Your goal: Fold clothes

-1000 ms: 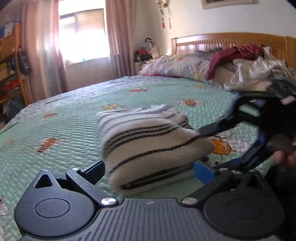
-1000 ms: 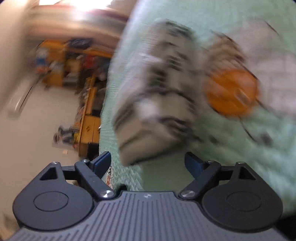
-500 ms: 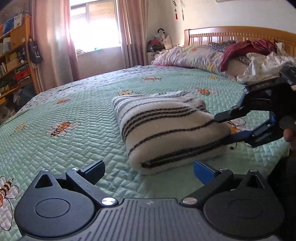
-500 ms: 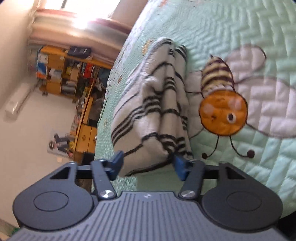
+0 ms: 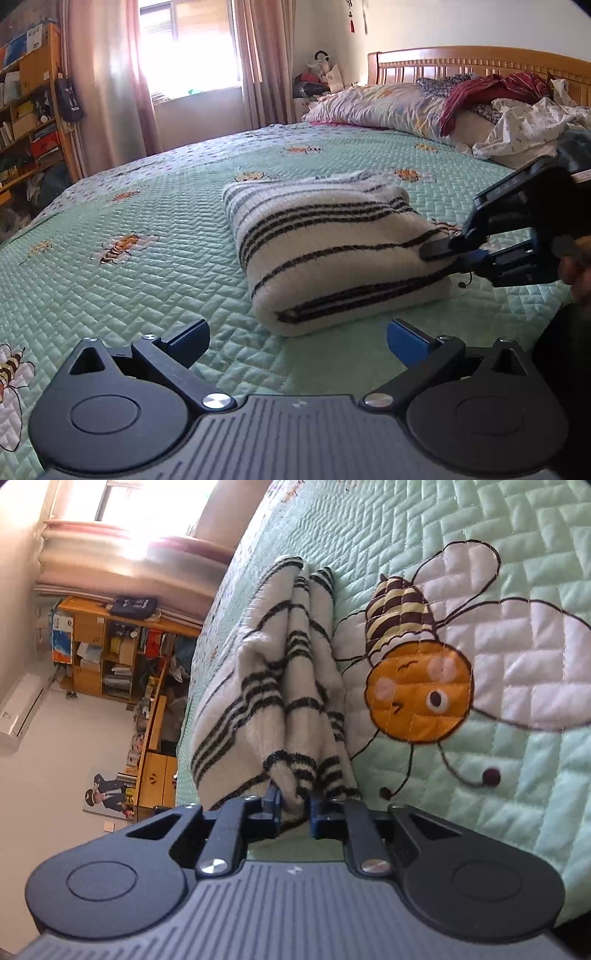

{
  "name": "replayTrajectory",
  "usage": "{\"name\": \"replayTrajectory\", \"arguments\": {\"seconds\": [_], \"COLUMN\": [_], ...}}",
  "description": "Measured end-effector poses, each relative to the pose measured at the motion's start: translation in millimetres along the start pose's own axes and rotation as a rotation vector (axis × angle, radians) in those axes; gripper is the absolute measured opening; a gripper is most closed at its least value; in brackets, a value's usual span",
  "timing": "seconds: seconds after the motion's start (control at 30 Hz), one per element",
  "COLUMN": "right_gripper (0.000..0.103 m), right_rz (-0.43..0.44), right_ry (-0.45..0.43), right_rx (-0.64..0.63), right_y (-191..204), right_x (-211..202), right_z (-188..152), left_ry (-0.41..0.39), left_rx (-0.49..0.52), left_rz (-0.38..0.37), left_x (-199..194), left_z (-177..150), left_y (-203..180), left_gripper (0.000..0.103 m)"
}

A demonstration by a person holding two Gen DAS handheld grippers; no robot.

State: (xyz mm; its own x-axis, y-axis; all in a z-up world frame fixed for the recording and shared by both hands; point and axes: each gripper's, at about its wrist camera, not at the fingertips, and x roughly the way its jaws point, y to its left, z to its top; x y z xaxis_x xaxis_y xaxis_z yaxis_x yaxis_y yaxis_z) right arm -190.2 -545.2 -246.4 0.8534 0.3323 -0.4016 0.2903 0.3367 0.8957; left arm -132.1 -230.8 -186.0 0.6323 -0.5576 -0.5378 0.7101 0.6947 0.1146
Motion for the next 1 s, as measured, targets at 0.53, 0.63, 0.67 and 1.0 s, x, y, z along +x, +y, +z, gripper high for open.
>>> {"name": "replayTrajectory", "arguments": {"seconds": [0.53, 0.63, 0.67, 1.0], "right_gripper": [0.057, 0.068, 0.073, 0.086], "right_rz": [-0.108, -0.219, -0.245, -0.46], "right_ry": [-0.013, -0.04, -0.061, -0.211], "right_rx": [-0.156, -0.371, -0.419, -0.512], "right_y": [20, 69, 82, 154], "right_x": [-38, -42, -44, -27], "right_z": [-13, -15, -16, -4], "left_ry": [-0.039, -0.02, -0.009, 0.105], "left_rx": [-0.023, -0.03, -0.031, -0.221], "left_rz": [-0.043, -0.037, -0.019, 0.112], "left_x": [-10, -9, -8, -10], "left_z": [27, 47, 54, 113], "left_y": [4, -1, -4, 11], "left_gripper": [0.102, 0.102, 0.102, 0.102]}}
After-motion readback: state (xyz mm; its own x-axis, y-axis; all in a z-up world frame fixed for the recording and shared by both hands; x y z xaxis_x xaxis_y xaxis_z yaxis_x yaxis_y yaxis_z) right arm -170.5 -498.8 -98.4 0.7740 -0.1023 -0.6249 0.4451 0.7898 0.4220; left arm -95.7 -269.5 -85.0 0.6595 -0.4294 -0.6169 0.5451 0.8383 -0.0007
